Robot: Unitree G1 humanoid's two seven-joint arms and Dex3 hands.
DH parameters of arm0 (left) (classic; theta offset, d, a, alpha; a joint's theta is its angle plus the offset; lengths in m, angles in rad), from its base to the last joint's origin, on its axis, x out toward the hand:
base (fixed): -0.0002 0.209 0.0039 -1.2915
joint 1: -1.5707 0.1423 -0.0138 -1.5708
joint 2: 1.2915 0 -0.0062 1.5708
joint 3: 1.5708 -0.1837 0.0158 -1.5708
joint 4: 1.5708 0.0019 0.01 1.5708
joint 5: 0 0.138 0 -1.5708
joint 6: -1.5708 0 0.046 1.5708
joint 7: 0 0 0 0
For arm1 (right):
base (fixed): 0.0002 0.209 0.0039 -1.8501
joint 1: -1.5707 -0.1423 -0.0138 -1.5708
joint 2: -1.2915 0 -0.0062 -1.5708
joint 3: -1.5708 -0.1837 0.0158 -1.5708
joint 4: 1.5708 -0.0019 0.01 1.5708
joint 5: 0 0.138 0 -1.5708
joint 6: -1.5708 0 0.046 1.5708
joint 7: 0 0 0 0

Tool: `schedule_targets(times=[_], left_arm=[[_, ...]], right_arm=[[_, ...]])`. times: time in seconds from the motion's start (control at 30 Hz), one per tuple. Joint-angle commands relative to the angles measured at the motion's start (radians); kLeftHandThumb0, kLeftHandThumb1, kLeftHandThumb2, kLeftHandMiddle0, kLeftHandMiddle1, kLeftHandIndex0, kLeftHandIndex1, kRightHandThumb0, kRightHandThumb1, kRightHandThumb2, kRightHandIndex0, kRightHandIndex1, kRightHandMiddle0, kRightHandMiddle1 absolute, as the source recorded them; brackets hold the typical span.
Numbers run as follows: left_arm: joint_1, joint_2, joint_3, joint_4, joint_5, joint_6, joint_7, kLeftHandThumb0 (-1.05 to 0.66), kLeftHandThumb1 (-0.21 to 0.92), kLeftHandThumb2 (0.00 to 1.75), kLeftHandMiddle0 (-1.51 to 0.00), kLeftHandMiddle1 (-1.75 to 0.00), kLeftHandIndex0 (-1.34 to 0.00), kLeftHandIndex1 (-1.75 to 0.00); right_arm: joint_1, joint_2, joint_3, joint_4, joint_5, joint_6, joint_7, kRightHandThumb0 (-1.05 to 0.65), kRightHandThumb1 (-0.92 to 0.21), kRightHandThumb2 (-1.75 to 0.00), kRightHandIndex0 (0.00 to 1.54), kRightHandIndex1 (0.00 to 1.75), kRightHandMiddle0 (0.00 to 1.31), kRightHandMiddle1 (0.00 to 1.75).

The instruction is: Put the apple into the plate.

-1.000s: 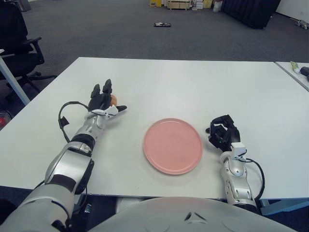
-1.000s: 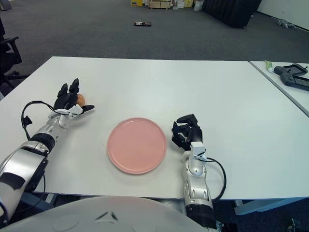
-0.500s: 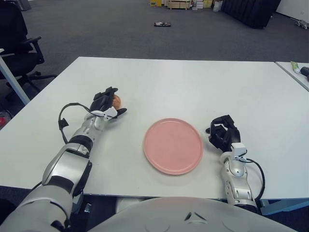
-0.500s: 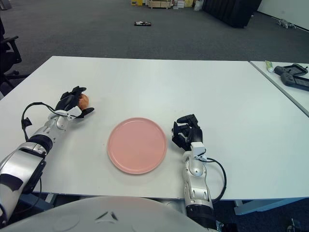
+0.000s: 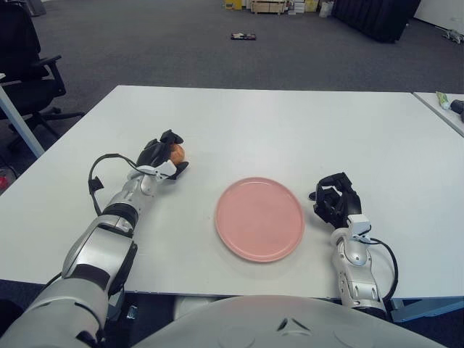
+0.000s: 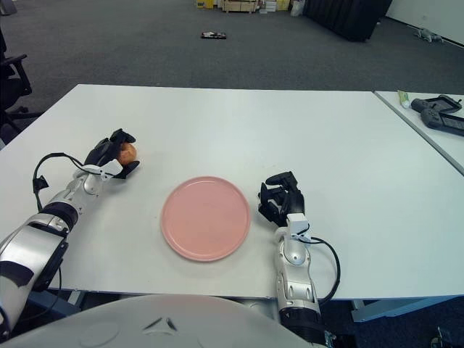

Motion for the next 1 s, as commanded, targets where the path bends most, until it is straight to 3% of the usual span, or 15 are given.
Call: schedule_targets(times=[0.0,0.07,0.17,0.5,0.67,0.97], left_arm=[[0.026,0.001,0.001,0.006,-0.003,-0.018,-0.009,-0.35,0.45,1.07,-0.46,-1.52,-0.51,-1.66],[0.028,0.003,0.003,0.003,-0.004,-0.023,-0.009,-0.15,0.39,1.17,-0.55,-1.55,-0.47,-1.71],[0.029,0.004,0.006,0.000,-0.005,-0.025,-0.011,-0.05,0.35,1.22,-0.60,-1.58,-0.44,-1.72],[0.029,0.015,0.002,-0.012,0.005,-0.042,-0.010,-0.01,0.16,1.41,-0.79,-1.50,-0.54,-1.75],[0.030,0.020,-0.008,-0.018,0.028,-0.045,0.035,-0.01,-0.02,1.67,-0.87,-1.70,-0.65,-1.73],[0.037,0.018,-0.007,-0.026,0.032,-0.064,0.097,0.00,-0.07,1.72,-0.94,-1.64,-0.67,-1.75]], right_arm=[[-0.001,0.002,-0.005,-0.016,0.003,0.020,-0.009,-0.38,-0.68,-0.86,0.61,1.38,0.34,1.75],[0.001,0.004,-0.005,-0.021,0.002,0.021,-0.012,-0.38,-0.68,-0.86,0.61,1.38,0.34,1.75],[0.003,0.004,-0.004,-0.024,-0.001,0.022,-0.014,-0.38,-0.68,-0.86,0.62,1.38,0.34,1.75],[0.005,0.003,-0.002,-0.032,-0.009,0.031,-0.023,-0.38,-0.68,-0.85,0.62,1.38,0.34,1.75],[0.006,0.002,-0.001,-0.034,-0.004,0.032,-0.020,-0.38,-0.69,-0.85,0.62,1.38,0.33,1.75],[0.005,0.007,-0.004,-0.034,0.001,0.035,-0.024,-0.38,-0.69,-0.85,0.61,1.38,0.33,1.75]])
